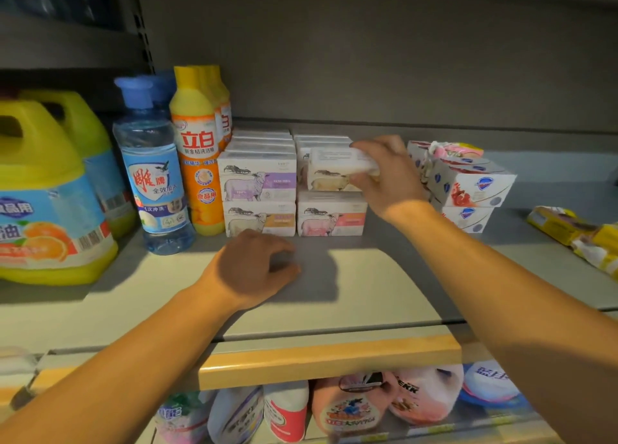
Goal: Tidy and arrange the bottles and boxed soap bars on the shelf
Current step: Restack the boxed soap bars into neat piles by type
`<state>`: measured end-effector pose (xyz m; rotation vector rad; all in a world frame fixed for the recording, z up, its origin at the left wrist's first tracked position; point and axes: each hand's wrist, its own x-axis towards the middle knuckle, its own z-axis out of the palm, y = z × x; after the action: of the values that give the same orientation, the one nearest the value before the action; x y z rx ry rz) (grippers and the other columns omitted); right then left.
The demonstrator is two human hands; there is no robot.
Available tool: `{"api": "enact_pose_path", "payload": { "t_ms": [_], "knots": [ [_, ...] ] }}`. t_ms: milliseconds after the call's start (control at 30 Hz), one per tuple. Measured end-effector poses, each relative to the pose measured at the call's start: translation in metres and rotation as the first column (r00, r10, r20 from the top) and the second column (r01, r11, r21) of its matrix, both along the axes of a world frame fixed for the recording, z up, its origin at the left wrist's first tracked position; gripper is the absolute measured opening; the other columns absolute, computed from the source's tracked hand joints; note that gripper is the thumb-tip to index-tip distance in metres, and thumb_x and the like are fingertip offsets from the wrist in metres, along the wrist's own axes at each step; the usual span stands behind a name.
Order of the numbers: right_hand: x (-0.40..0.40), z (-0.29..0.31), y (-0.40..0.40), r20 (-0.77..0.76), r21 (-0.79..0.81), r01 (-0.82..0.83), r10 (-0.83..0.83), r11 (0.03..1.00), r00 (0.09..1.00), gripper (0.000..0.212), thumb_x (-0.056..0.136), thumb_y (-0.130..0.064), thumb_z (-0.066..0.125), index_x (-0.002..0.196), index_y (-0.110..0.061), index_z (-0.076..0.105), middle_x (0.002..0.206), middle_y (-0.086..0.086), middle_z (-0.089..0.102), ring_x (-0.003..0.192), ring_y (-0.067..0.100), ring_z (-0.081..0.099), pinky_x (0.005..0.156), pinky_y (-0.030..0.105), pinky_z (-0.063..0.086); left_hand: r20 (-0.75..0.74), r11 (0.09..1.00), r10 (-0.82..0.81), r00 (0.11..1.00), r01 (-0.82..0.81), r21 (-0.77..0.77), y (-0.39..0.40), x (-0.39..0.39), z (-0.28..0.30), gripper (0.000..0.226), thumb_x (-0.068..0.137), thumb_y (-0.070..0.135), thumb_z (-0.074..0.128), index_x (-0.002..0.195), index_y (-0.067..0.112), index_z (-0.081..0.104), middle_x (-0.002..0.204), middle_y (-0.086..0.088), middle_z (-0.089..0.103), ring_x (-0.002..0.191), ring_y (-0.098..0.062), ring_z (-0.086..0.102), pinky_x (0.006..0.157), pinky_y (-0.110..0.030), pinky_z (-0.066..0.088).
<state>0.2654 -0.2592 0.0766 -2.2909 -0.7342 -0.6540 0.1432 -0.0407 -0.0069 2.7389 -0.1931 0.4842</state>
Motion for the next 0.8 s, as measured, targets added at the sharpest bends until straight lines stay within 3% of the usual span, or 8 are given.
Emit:
{"api": "enact_pose_path", "payload": {
  "t_ms": [167,300,400,500,700,800],
  "knots": [
    [0.035,-0.004,0.02,-0.046,-0.096,0.013,-0.018,0.995,0.999,0.048,0.089,-0.029,0.066,0.135,-0.027,0.055,0.138,0.003,0.039,0.131,0.028,0.034,0.108,0.035,0.033,-0.025,0.999,0.034,0.999,-0.034,-0.025,0.0,0.0,0.001,0.065,0.073,0.068,0.041,0.119,0.031,0.068,0.122,0.008,0.068,0.119,-0.018,0.055,0.1,-0.031,0.045],
    [0.047,-0.006,0.024,-0.216,0.059,-0.024,0.037,0.998,0.976,0.073,0.084,-0.033,0.07,0.148,-0.024,0.036,0.146,0.0,0.038,0.131,0.018,0.041,0.102,0.023,0.033,-0.039,0.998,0.038,0.998,-0.04,-0.052,-0.001,0.0,0.002,0.056,0.075,0.06,0.049,0.118,0.031,0.068,0.121,0.008,0.068,0.119,-0.017,0.054,0.1,-0.03,0.044],
    [0.051,-0.007,0.026,-0.436,0.207,-0.004,0.096,0.978,0.895,0.086,0.081,-0.041,0.073,0.149,-0.024,0.023,0.121,-0.008,0.058,0.106,0.013,0.057,0.082,0.02,0.042,-0.044,0.998,0.042,0.998,-0.044,-0.048,-0.001,0.0,0.002,0.055,0.074,0.058,0.051,0.119,0.031,0.068,0.121,0.008,0.068,0.118,-0.017,0.053,0.099,-0.029,0.044],
    [0.053,-0.011,0.028,-0.426,0.263,0.005,0.111,0.965,0.898,0.074,0.082,-0.038,0.073,0.143,-0.03,0.033,0.102,-0.014,0.064,0.091,0.005,0.061,0.067,0.016,0.042,-0.036,0.997,0.05,0.998,-0.052,-0.053,-0.001,0.001,0.001,0.055,0.073,0.057,0.051,0.117,0.03,0.069,0.119,0.007,0.069,0.117,-0.019,0.055,0.098,-0.028,0.044],
    [0.053,-0.017,0.03,-0.434,0.339,-0.011,0.166,0.941,0.885,0.058,0.081,-0.035,0.076,0.131,-0.031,0.047,0.11,-0.01,0.068,0.1,0.006,0.065,0.082,0.02,0.047,-0.034,0.997,0.057,0.998,-0.059,-0.056,0.0,0.001,0.0,0.057,0.071,0.06,0.048,0.115,0.03,0.069,0.116,0.008,0.07,0.114,-0.019,0.055,0.097,-0.033,0.046],
    [0.056,-0.019,0.03,-0.438,0.346,-0.022,0.182,0.938,0.88,0.059,0.08,-0.036,0.077,0.13,-0.026,0.049,0.117,-0.007,0.067,0.106,0.011,0.064,0.097,0.031,0.049,-0.031,0.996,0.063,0.998,-0.064,-0.055,-0.001,0.0,0.001,0.055,0.072,0.058,0.05,0.114,0.029,0.069,0.116,0.007,0.07,0.114,-0.02,0.055,0.097,-0.034,0.047]
  ]
}}
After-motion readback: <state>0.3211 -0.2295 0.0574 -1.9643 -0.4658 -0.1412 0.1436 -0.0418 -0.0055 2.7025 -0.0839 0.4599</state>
